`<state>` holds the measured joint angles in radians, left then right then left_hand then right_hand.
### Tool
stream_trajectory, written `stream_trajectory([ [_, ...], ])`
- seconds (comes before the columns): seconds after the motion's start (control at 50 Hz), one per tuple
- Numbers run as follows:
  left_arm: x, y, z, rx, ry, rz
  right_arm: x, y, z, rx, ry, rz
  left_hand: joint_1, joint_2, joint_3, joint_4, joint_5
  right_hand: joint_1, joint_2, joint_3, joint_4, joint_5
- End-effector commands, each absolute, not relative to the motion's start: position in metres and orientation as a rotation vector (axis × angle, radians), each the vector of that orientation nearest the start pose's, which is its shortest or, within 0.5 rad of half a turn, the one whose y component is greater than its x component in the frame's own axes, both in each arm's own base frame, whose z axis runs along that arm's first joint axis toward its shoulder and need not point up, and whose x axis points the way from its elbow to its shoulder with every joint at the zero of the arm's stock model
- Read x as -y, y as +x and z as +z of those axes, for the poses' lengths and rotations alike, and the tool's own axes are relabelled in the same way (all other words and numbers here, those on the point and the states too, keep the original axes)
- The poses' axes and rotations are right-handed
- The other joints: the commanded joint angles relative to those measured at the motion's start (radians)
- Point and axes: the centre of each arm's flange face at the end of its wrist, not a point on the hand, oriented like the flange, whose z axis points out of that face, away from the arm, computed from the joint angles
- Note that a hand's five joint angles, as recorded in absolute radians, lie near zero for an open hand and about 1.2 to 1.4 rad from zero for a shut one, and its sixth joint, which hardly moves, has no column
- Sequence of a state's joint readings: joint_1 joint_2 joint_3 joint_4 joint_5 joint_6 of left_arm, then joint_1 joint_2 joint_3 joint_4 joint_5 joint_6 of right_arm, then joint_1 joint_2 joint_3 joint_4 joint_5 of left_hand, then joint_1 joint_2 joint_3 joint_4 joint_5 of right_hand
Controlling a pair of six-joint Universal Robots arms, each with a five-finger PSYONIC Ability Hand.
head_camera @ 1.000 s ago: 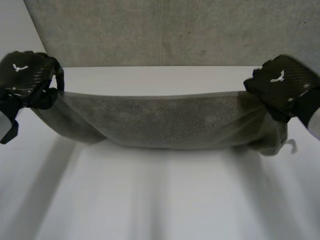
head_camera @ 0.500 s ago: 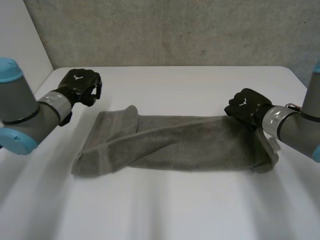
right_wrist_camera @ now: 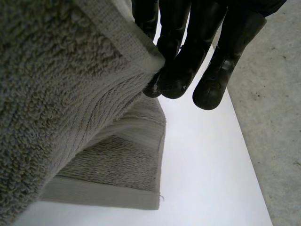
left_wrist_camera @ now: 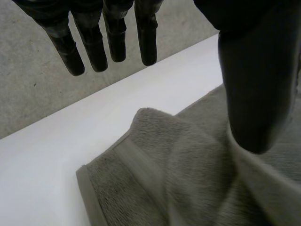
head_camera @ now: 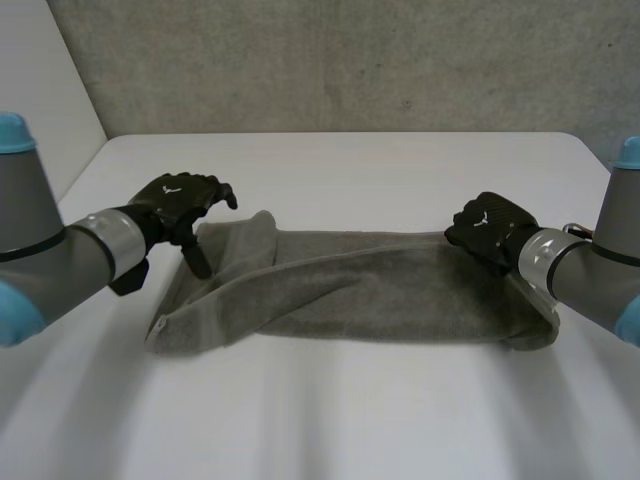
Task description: Fold the towel.
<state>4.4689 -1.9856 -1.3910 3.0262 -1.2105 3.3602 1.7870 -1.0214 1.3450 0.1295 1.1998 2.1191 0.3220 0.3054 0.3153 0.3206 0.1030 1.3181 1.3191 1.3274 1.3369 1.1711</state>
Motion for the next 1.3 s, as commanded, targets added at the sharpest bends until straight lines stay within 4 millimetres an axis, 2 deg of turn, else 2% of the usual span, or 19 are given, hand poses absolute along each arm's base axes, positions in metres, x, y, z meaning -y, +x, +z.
stream_trajectory([
  [0.02, 0.268, -0.239, 0.236, -2.721, 0.845, -1.980, 0.309, 0.236, 0.183, -2.035, -1.841, -1.757, -0.085, -0.068, -0.078, -0.084, -0.041, 0.078, 0.077, 0.069, 0.059, 0.051],
  [0.22, 0.238, -0.239, 0.191, -2.804, 0.767, -1.723, 0.290, 0.232, 0.180, -2.042, -1.841, -1.737, -0.079, -0.063, -0.072, -0.078, -0.035, 0.078, 0.077, 0.069, 0.059, 0.051],
  [0.3, 0.239, -0.241, 0.173, -2.784, 0.737, -1.664, 0.285, 0.229, 0.176, -2.055, -1.836, -1.721, -0.070, -0.054, -0.064, -0.069, -0.026, 0.078, 0.077, 0.069, 0.059, 0.051],
  [0.48, 0.252, -0.239, 0.158, -2.710, 0.682, -1.668, 0.279, 0.226, 0.168, -2.059, -1.838, -1.694, -0.035, -0.018, -0.028, -0.034, 0.009, 0.078, 0.077, 0.069, 0.059, 0.051],
  [0.52, 0.253, -0.239, 0.158, -2.693, 0.696, -1.668, 0.278, 0.225, 0.166, -2.054, -1.831, -1.680, 0.035, 0.052, 0.042, 0.037, 0.080, 0.078, 0.077, 0.069, 0.059, 0.051],
  [0.56, 0.256, -0.238, 0.156, -2.659, 0.717, -1.666, 0.279, 0.221, 0.165, -2.063, -1.821, -1.674, 0.418, 0.434, 0.425, 0.419, 0.462, 0.078, 0.077, 0.069, 0.059, 0.051],
  [0.58, 0.256, -0.238, 0.156, -2.658, 0.717, -1.667, 0.279, 0.221, 0.165, -2.063, -1.821, -1.674, 0.420, 0.437, 0.427, 0.421, 0.464, 0.078, 0.077, 0.069, 0.059, 0.051],
  [0.62, 0.259, -0.240, 0.158, -2.628, 0.723, -1.707, 0.279, 0.216, 0.166, -2.077, -1.802, -1.670, 0.981, 0.997, 0.987, 0.982, 1.025, 0.078, 0.077, 0.069, 0.059, 0.051],
  [0.64, 0.259, -0.240, 0.158, -2.627, 0.723, -1.707, 0.279, 0.216, 0.166, -2.077, -1.802, -1.670, 0.984, 1.000, 0.990, 0.985, 1.028, 0.078, 0.077, 0.069, 0.059, 0.051],
  [0.74, 0.260, -0.242, 0.167, -2.601, 0.727, -1.767, 0.276, 0.215, 0.174, -2.072, -1.797, -1.699, 1.074, 1.091, 1.081, 1.076, 1.119, 0.078, 0.077, 0.069, 0.059, 0.051],
  [0.8, 0.263, -0.243, 0.187, -2.550, 0.717, -1.859, 0.274, 0.214, 0.190, -2.067, -1.778, -1.761, 1.074, 1.091, 1.081, 1.076, 1.119, 0.078, 0.077, 0.069, 0.059, 0.051],
  [0.84, 0.266, -0.245, 0.216, -2.475, 0.699, -1.986, 0.272, 0.212, 0.220, -2.047, -1.706, -1.878, 1.074, 1.091, 1.081, 1.076, 1.119, 0.078, 0.077, 0.069, 0.059, 0.051],
  [0.86, 0.266, -0.245, 0.216, -2.474, 0.699, -1.986, 0.272, 0.212, 0.220, -2.047, -1.706, -1.879, 1.074, 1.091, 1.081, 1.076, 1.119, 0.078, 0.077, 0.069, 0.059, 0.051],
  [0.9, 0.267, -0.248, 0.248, -2.390, 0.699, -2.126, 0.273, 0.209, 0.260, -2.016, -1.566, -2.028, 1.074, 1.091, 1.081, 1.076, 1.119, 0.078, 0.077, 0.069, 0.059, 0.051],
  [0.96, 0.266, -0.248, 0.267, -2.340, 0.697, -2.203, 0.273, 0.205, 0.278, -2.017, -1.475, -2.073, 1.074, 1.091, 1.081, 1.076, 1.119, 0.078, 0.077, 0.069, 0.059, 0.051],
  [1.0, 0.260, -0.244, 0.298, -2.249, 0.684, -2.329, 0.272, 0.195, 0.314, -2.025, -1.318, -2.128, 1.074, 1.091, 1.081, 1.076, 1.119, 0.078, 0.077, 0.069, 0.059, 0.051],
  [1.06, 0.252, -0.239, 0.321, -2.170, 0.671, -2.415, 0.268, 0.184, 0.338, -2.074, -1.219, -2.110, 1.074, 1.091, 1.081, 1.076, 1.119, 0.078, 0.077, 0.069, 0.059, 0.051],
  [1.16, 0.246, -0.224, 0.341, -2.089, 0.614, -2.468, 0.258, 0.179, 0.352, -2.144, -1.206, -2.017, 1.074, 1.091, 1.081, 1.076, 1.119, 0.078, 0.077, 0.069, 0.059, 0.051],
  [1.3, 0.252, -0.218, 0.333, -2.117, 0.657, -2.454, 0.260, 0.178, 0.354, -2.179, -1.290, -2.004, 1.074, 1.091, 1.081, 1.076, 1.119, 0.078, 0.077, 0.069, 0.059, 0.051],
])
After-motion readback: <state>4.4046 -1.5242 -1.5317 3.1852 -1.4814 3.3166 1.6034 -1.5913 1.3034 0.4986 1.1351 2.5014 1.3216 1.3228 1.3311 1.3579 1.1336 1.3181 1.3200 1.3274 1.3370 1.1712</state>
